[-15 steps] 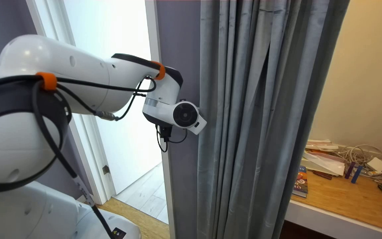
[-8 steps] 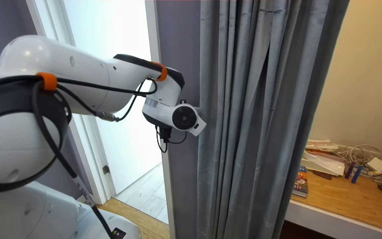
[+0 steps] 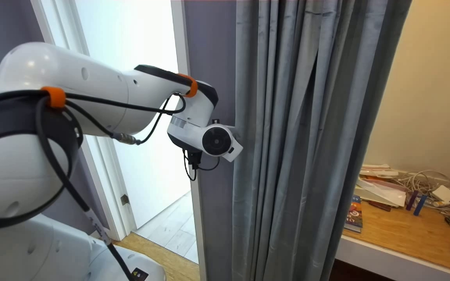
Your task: Slide down the lights dimmer switch on the left of the wall lights switch
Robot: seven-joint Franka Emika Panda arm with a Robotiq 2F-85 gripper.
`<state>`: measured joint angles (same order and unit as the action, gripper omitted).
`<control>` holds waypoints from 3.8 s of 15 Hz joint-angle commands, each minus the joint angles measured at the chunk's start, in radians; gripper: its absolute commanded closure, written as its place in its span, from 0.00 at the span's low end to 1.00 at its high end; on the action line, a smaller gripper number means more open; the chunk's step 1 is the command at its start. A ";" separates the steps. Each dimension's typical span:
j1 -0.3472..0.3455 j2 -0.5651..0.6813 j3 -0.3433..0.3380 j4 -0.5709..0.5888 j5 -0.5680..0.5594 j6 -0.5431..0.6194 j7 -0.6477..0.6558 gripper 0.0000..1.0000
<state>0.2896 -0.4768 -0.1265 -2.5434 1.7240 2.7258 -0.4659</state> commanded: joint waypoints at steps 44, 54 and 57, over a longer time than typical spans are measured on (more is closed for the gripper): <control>-0.022 0.066 -0.002 0.009 -0.310 0.011 0.305 0.32; -0.242 -0.039 0.094 -0.059 -0.616 -0.225 0.382 0.00; -0.271 -0.095 0.096 -0.067 -0.676 -0.317 0.405 0.00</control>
<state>0.0569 -0.4917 -0.0489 -2.5815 1.1207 2.4897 -0.1186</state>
